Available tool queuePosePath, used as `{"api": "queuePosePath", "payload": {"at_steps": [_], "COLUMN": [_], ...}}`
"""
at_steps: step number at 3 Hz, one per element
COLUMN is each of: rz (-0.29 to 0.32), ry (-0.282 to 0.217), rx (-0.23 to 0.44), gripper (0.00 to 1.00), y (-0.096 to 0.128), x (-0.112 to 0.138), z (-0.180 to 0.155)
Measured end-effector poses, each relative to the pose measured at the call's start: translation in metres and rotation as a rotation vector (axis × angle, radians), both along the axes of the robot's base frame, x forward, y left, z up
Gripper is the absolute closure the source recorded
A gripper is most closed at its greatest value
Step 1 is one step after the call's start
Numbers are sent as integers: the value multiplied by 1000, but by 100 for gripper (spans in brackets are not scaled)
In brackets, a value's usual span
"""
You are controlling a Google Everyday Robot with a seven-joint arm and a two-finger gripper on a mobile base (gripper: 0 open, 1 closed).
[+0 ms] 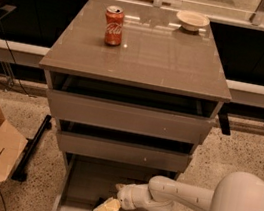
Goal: Pick sponge from bottom drawer and place on counter
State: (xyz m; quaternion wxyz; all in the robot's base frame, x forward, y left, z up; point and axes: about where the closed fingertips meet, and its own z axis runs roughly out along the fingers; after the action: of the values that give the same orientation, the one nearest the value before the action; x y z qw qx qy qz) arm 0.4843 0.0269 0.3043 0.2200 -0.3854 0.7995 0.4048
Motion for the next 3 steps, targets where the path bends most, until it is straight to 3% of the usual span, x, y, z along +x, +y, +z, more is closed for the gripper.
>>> {"api": "queuePosePath", "payload": {"at_steps": [1, 3], "rz": [-23, -115], "ry": [-30, -72], "rx": [-52, -208], "gripper": [0, 0], "y": [18, 32], "x": [20, 50], "z": [-39, -96]}}
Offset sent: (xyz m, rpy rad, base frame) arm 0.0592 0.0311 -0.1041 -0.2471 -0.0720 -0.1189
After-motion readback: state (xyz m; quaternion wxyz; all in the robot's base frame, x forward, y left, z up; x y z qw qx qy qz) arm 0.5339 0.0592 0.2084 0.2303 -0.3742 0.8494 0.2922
